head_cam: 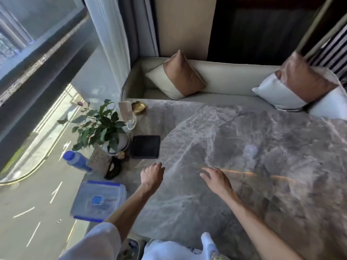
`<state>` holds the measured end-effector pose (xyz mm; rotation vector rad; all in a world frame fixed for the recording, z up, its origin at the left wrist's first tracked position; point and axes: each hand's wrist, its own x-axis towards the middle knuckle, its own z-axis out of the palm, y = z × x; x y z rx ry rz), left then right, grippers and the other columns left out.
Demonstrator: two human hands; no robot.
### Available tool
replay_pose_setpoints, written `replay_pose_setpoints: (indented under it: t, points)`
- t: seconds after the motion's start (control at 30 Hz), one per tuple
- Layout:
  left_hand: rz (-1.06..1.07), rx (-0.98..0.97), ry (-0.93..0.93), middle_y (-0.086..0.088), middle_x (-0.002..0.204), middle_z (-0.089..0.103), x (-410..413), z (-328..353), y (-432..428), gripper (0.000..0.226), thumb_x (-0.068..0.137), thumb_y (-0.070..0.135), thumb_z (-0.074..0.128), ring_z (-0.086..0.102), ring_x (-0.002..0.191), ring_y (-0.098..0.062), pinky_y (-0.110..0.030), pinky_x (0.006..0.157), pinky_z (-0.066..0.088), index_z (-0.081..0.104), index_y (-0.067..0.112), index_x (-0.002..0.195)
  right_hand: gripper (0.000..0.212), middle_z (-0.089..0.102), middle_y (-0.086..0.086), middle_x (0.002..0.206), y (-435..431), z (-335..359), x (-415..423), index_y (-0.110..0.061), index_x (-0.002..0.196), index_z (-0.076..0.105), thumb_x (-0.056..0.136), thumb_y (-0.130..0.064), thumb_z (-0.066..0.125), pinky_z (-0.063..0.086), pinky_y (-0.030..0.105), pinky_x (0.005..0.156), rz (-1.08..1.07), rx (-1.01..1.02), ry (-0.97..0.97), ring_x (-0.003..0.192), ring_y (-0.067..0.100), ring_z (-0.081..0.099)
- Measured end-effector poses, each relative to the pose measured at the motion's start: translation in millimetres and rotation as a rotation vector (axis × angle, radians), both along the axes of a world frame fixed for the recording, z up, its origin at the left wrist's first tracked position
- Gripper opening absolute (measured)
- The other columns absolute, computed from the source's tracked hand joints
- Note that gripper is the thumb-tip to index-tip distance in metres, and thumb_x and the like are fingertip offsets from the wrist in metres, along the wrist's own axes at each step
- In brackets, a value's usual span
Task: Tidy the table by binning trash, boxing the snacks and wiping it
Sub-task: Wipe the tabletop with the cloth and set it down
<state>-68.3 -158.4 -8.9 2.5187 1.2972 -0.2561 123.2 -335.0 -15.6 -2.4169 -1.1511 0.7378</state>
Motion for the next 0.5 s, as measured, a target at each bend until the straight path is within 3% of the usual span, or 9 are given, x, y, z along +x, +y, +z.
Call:
replay_pose_setpoints:
  t: [0.2,0.37,0.5]
  points:
    - [0.154,-0.119,-0.048,-0.011,0.112,0.064,-27.4,-15.4,77.8,0.028,0.096,0.034,0.040,0.060,0.104,-0.035,-0.040,0.081,0.047,0.055,0.011,0.103,0.037,0.061,0.003,0.131,115.1,-9.2,-56.6,-0.020,0.130,0.057,0.096,-0.032,0.048,0.042,0.029,0.096,0.115,-0.079,0.058,0.121,0.022,0.056]
    - [0.269,-0.253,-0.131,-0.017,0.112,0.064,-22.3,-38.0,135.1,0.027,0.096,0.027,0.042,0.059,0.106,-0.040,-0.043,0.082,0.047,0.056,0.004,0.101,0.038,0.061,0.011,0.131,202.5,-29.1,-81.8,-0.020,0.132,0.056,0.096,-0.031,0.048,0.045,0.035,0.097,0.091,-0.196,0.135,0.121,0.029,0.056]
    - [0.375,-0.362,-0.162,-0.025,0.122,0.056,-11.5,-69.2,170.7,0.032,0.096,0.023,0.045,0.054,0.114,-0.042,-0.044,0.094,0.043,0.051,-0.002,0.115,0.042,0.055,0.011,0.138,254.2,-49.7,-86.5,-0.021,0.137,0.051,0.096,-0.026,0.048,0.042,0.032,0.100,0.040,-0.236,0.159,0.127,0.028,0.052]
